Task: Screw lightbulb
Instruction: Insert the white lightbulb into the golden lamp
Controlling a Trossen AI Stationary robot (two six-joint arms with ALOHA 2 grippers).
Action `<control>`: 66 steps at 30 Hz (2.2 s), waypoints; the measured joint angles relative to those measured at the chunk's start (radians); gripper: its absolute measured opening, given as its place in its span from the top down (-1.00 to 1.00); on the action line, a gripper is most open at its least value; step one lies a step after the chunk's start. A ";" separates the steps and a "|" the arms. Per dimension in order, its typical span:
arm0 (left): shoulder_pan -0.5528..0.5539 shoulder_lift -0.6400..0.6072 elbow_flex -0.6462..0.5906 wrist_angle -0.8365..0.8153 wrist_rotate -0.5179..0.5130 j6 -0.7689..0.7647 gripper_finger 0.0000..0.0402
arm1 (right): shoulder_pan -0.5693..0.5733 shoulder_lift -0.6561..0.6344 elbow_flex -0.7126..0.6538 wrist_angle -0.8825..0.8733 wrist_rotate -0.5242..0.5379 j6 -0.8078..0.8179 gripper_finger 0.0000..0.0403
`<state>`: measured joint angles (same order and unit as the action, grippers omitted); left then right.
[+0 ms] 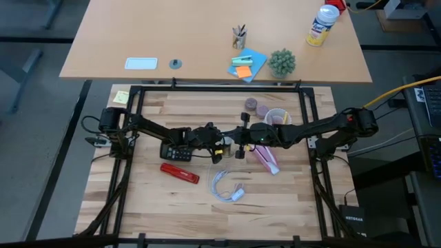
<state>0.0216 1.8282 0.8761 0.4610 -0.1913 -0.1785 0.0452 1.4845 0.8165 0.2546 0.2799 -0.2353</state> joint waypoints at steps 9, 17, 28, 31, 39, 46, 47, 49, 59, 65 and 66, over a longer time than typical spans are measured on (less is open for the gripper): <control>0.000 0.000 0.000 0.000 -0.001 0.025 0.28 | 0.000 0.002 -0.002 -0.014 -0.008 0.003 0.96; -0.001 -0.002 -0.001 -0.003 -0.006 0.034 0.05 | 0.001 0.007 -0.005 -0.032 -0.043 0.003 0.96; -0.001 -0.012 -0.001 -0.007 -0.009 0.028 0.05 | 0.001 0.008 -0.005 -0.027 0.026 0.003 0.96; -0.001 -0.012 -0.001 -0.005 -0.009 0.028 0.05 | 0.000 0.008 -0.005 -0.022 0.027 0.003 0.96; -0.001 -0.013 -0.001 -0.005 -0.009 0.021 0.06 | -0.021 0.008 -0.006 -0.012 0.013 0.003 0.96; -0.015 -0.013 -0.001 0.002 0.036 0.022 0.06 | -0.030 0.011 -0.009 0.014 -0.010 0.002 0.96; -0.020 -0.013 -0.001 0.002 0.037 0.022 0.06 | -0.030 0.012 -0.009 0.014 -0.010 0.002 0.96; -0.032 -0.013 -0.001 0.001 0.037 0.022 0.06 | -0.030 0.012 -0.009 0.006 -0.010 0.002 0.96; -0.047 -0.013 0.000 -0.005 0.027 0.025 0.06 | -0.027 0.036 -0.007 -0.026 0.018 0.026 0.96; -0.047 -0.014 0.000 -0.007 0.024 0.024 0.06 | -0.027 0.019 -0.006 -0.021 0.070 0.007 0.96; -0.047 -0.014 0.000 -0.007 0.024 0.024 0.06 | -0.026 0.014 -0.006 -0.027 0.069 0.005 0.96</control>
<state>-0.0254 1.8143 0.8764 0.4541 -0.1674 -0.1543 0.0193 1.4982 0.8104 0.2275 0.3487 -0.2305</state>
